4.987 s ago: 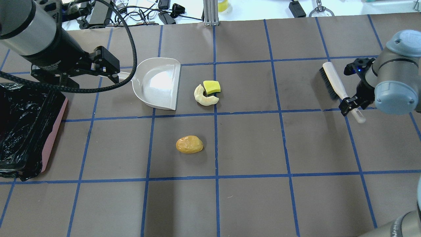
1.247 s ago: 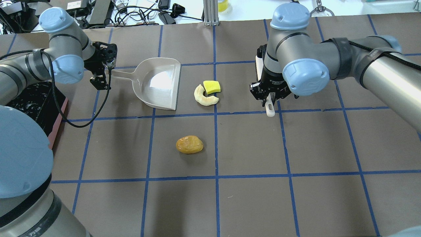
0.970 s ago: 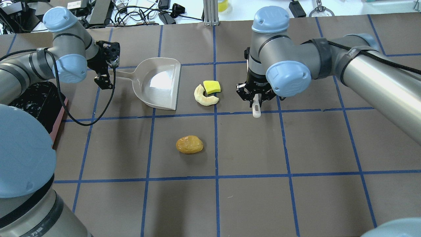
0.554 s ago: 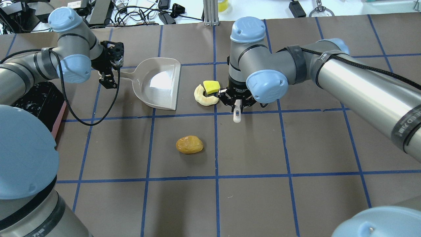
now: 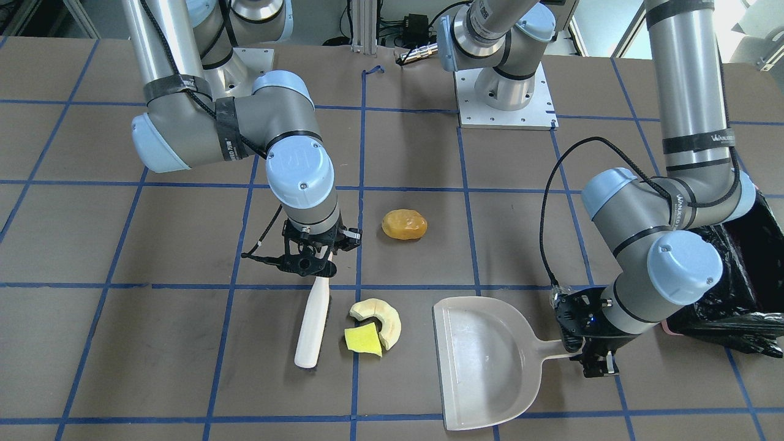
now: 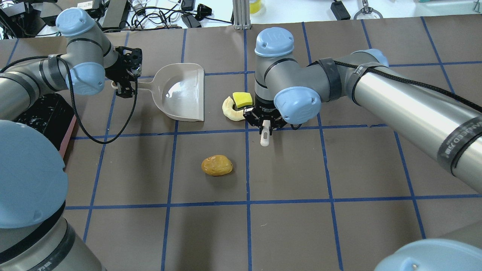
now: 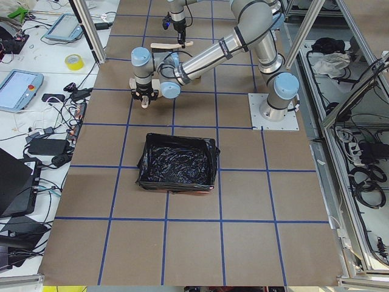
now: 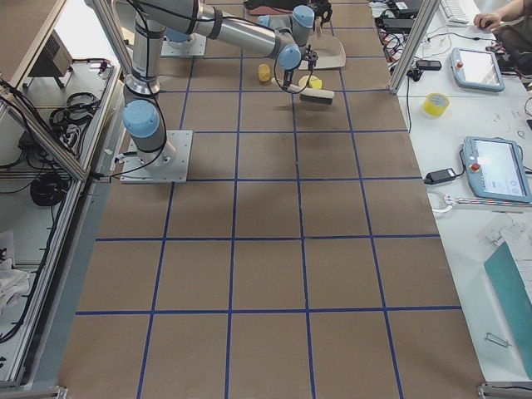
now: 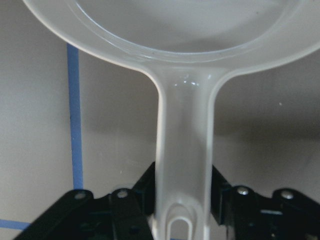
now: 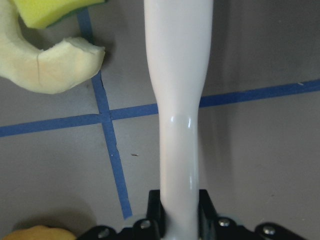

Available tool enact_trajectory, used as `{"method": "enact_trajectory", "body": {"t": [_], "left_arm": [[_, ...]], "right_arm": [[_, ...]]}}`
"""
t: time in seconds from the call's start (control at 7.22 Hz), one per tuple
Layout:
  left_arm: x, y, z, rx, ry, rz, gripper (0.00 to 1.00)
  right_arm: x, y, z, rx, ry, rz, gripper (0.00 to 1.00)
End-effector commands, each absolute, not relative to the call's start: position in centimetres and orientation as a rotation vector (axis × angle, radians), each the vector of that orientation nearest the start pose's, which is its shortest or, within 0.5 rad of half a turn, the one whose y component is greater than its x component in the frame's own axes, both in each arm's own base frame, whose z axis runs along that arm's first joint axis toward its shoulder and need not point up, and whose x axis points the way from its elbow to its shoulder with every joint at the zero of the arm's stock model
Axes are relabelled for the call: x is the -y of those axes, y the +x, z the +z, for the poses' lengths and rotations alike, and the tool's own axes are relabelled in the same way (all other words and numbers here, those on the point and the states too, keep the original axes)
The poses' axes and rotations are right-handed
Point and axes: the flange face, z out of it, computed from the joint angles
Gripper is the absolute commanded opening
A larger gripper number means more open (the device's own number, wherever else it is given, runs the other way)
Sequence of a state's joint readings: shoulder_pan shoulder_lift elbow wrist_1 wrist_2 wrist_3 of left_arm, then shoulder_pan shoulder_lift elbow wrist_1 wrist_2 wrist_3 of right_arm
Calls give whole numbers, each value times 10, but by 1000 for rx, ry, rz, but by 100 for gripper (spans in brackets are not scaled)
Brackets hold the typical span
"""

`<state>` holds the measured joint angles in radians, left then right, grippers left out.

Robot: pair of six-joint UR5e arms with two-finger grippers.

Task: Sweep and dump trash into bin
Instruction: 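Sweep the sponge and peel into the dustpan with the right-held brush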

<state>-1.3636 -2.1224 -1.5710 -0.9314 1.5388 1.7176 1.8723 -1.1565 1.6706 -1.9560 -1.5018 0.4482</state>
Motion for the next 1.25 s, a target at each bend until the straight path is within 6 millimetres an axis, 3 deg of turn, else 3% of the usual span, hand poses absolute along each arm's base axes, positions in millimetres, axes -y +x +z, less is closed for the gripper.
{"method": "enact_trajectory", "body": {"t": [0.0, 0.28, 0.42, 0.55, 0.69, 0.83, 1.11], "left_arm": [[678, 3, 228, -2224, 2139, -114, 4], [676, 3, 227, -2204, 2163, -110, 0], [676, 3, 227, -2207, 2159, -109, 16], [676, 3, 225, -2204, 2166, -108, 44], [676, 3, 226, -2203, 2166, -111, 66], [676, 2, 226, -2204, 2167, -110, 71], [676, 2, 227, -2207, 2163, -111, 73]], "right_arm": [[520, 325, 245, -3112, 292, 241, 0], [515, 329, 243, -3116, 300, 255, 0], [511, 337, 243, -3119, 279, 253, 0], [509, 339, 243, -3122, 272, 251, 0], [508, 340, 243, -3120, 274, 255, 0], [508, 341, 242, -3118, 320, 255, 0], [501, 357, 238, -3123, 286, 241, 0]]}}
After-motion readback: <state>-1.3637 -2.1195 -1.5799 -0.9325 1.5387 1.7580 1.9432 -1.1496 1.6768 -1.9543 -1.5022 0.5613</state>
